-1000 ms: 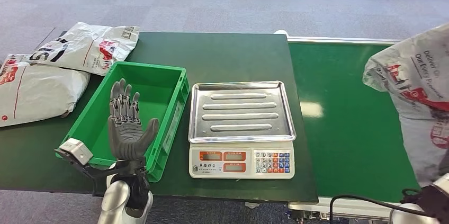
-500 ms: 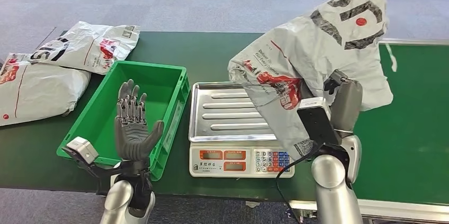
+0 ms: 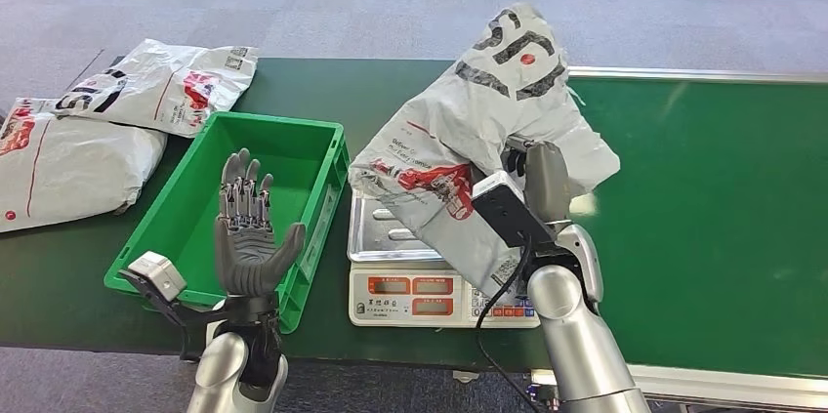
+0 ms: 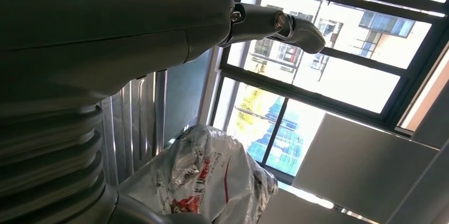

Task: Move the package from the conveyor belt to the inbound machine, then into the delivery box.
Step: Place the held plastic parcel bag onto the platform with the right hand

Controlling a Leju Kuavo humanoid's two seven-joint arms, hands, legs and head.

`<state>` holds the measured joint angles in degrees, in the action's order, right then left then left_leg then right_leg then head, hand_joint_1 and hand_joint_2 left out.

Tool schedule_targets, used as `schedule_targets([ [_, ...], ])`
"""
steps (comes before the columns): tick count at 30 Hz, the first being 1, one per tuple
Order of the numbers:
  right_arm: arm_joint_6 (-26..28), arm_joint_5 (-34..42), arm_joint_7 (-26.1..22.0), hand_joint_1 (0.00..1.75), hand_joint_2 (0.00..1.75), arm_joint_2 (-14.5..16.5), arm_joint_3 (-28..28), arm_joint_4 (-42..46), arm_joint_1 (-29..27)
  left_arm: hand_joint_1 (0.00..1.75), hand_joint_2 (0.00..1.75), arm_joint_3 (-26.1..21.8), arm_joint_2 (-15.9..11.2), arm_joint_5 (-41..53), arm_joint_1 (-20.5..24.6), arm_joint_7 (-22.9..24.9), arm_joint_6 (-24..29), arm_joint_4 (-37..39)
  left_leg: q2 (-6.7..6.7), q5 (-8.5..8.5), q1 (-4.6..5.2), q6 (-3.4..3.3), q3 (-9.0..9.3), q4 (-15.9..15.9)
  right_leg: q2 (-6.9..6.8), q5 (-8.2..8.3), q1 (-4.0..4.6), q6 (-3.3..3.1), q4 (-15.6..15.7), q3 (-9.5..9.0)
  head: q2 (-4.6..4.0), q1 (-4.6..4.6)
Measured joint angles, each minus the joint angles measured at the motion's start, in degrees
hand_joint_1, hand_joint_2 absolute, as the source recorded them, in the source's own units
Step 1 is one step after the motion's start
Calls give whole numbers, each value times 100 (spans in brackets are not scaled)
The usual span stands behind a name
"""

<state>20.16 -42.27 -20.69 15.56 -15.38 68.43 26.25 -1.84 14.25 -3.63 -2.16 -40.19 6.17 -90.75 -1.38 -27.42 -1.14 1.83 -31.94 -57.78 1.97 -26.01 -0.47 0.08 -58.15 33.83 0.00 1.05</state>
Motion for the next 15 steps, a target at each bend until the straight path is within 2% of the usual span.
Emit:
schedule_targets([
  [10, -47, 44, -22, 175, 175, 0, -111, -226, 22, 0, 175, -13, 0, 1, -3, 0, -8, 0, 0, 0, 1, 0, -2, 0, 0, 0, -2, 0, 0, 1, 0, 0],
  [15, -618, 349, -170, 175, 175, 0, -189, -293, 54, 0, 175, -19, 0, 35, -5, 0, -57, -1, 1, 0, 0, 0, -2, 0, 0, 1, -2, 0, 0, 2, 0, 0],
])
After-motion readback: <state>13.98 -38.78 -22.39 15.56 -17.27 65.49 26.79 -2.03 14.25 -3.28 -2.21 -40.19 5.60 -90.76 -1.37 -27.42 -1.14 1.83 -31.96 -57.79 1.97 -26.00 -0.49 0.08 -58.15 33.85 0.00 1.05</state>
